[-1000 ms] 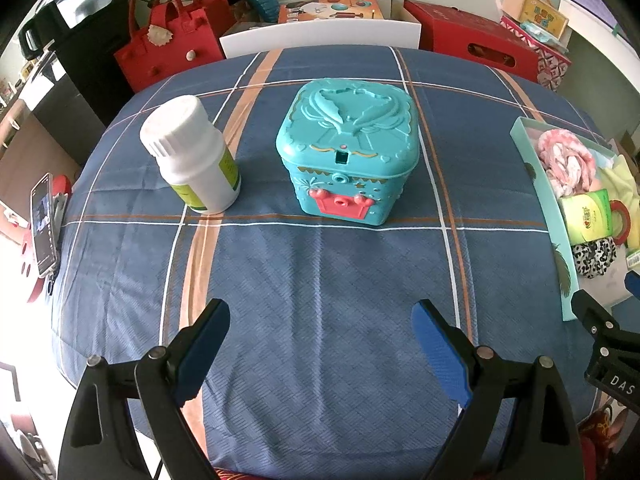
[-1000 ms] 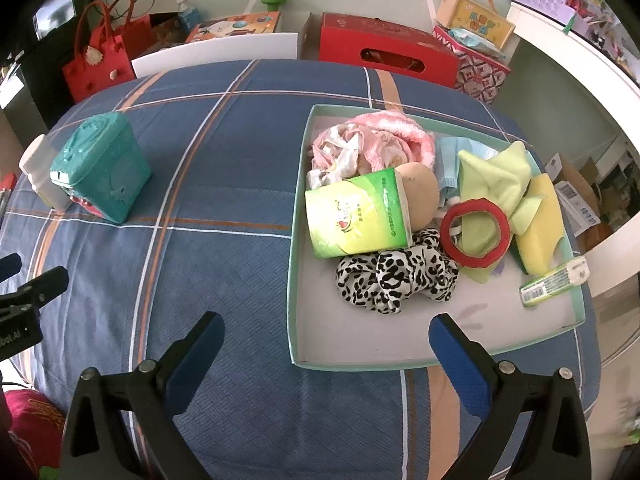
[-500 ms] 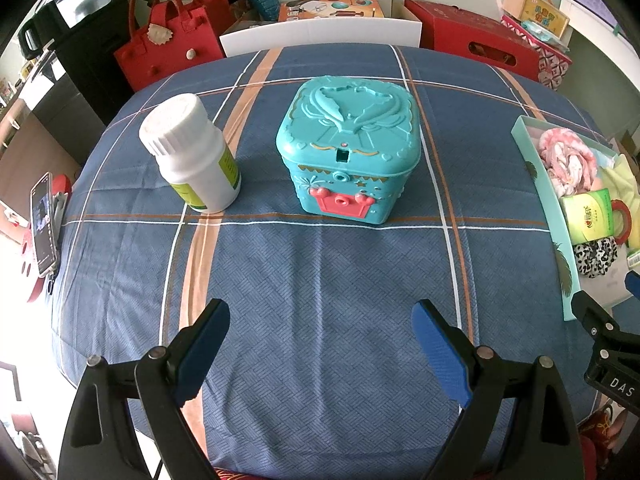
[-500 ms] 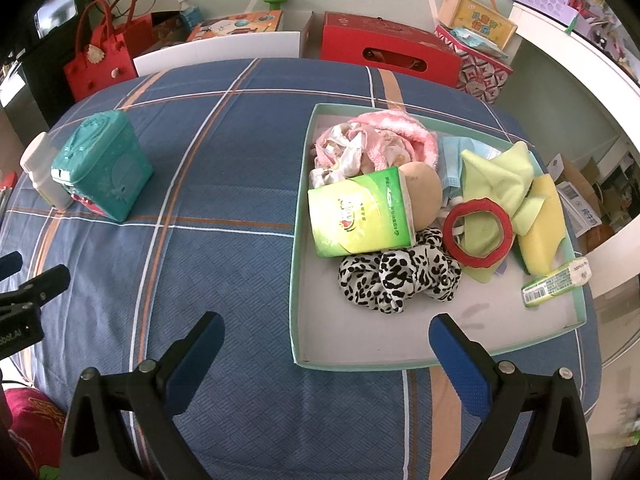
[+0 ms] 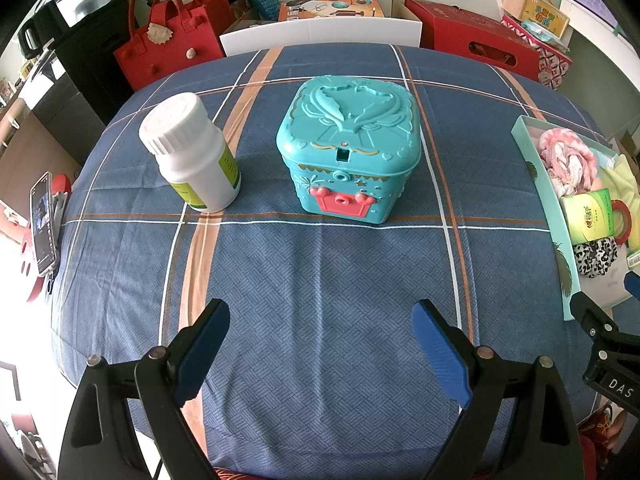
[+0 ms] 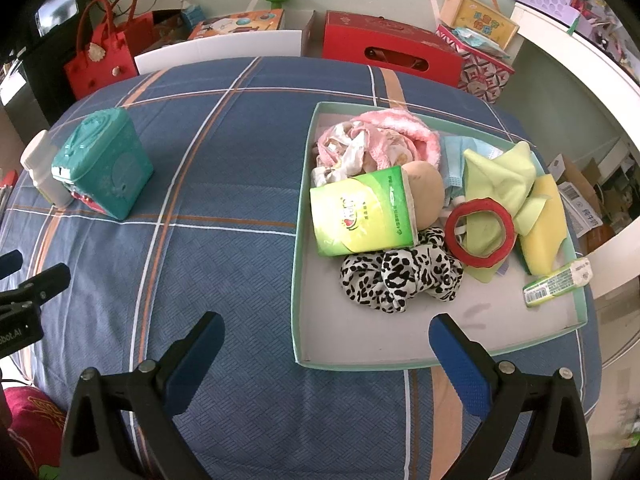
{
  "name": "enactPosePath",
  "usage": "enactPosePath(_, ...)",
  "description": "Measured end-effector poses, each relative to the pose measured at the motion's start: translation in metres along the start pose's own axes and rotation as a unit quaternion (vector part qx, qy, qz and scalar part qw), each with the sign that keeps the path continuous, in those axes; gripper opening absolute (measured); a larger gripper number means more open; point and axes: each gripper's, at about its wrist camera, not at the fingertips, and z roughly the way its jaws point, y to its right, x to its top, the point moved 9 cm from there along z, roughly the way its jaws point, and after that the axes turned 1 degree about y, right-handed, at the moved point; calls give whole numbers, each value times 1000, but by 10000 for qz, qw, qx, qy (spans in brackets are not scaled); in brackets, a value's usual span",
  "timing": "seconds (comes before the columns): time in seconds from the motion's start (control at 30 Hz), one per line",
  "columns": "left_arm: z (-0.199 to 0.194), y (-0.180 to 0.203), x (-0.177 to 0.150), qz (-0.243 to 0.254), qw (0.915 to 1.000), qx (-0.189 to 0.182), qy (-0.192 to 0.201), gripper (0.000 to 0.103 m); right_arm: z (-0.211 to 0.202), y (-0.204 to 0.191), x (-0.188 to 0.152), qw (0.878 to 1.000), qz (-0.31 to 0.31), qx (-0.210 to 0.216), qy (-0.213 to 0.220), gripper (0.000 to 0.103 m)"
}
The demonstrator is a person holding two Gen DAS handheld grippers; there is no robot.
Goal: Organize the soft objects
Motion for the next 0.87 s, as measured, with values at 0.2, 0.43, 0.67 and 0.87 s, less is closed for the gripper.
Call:
enactPosePath(0.2, 0, 0, 0, -3, 10000, -7, -1, 92, 0, 0, 0, 10000, 5, 6, 0, 103)
enactPosePath(0.43, -1, 0, 0, -3, 10000, -25, 13, 92, 0, 0, 0, 10000, 1, 8, -2, 103)
enactPosePath(0.67, -1, 2, 0, 27, 10000, -62, 21, 92, 0, 0, 0, 10000, 6, 7, -2, 103)
enactPosePath(0.87, -2, 2, 0, 63, 9999, -82, 32, 92, 0, 0, 0, 10000, 6, 8, -2, 103)
